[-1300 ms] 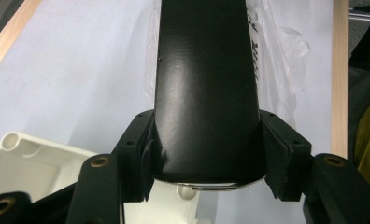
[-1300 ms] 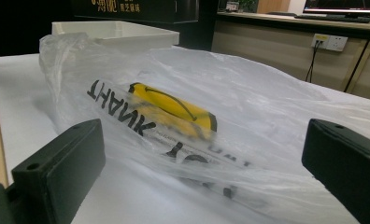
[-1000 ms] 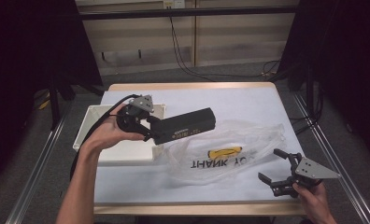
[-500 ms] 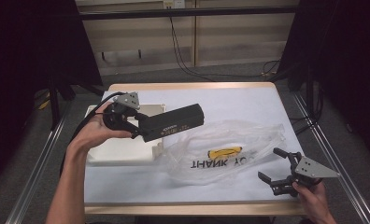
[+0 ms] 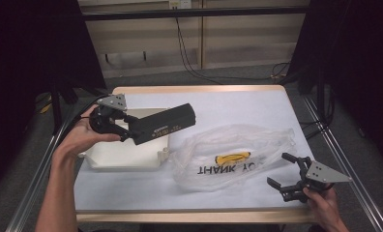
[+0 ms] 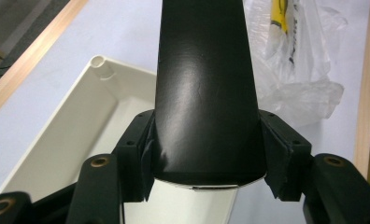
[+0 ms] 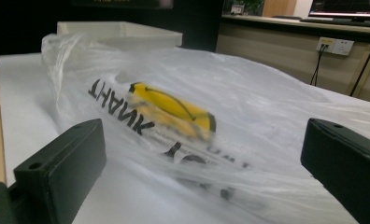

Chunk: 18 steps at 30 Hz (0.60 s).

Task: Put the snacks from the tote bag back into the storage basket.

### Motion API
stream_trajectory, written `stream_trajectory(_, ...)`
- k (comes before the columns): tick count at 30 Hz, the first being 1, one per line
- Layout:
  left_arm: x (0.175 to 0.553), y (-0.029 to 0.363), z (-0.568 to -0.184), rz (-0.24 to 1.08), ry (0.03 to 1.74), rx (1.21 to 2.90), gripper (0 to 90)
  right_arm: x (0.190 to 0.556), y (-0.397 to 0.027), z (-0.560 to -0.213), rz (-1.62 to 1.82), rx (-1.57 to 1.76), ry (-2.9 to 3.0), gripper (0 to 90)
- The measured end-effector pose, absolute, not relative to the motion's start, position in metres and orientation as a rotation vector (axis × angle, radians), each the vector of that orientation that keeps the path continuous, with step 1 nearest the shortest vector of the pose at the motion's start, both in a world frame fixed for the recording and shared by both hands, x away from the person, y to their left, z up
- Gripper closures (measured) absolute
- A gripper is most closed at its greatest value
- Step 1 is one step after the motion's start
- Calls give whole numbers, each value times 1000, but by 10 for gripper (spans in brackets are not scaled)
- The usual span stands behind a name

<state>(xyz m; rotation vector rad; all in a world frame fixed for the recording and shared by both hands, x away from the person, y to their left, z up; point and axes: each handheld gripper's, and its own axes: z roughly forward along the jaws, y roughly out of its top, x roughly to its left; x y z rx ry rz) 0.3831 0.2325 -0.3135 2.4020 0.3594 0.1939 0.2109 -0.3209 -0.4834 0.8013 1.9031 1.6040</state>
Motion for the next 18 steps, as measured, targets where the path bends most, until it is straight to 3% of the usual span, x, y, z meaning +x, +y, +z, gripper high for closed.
stream_trajectory(18, 385, 270, -324, 215, 434, 2406, 433, 212, -324, -484, 1615, 790, 1889, 0)
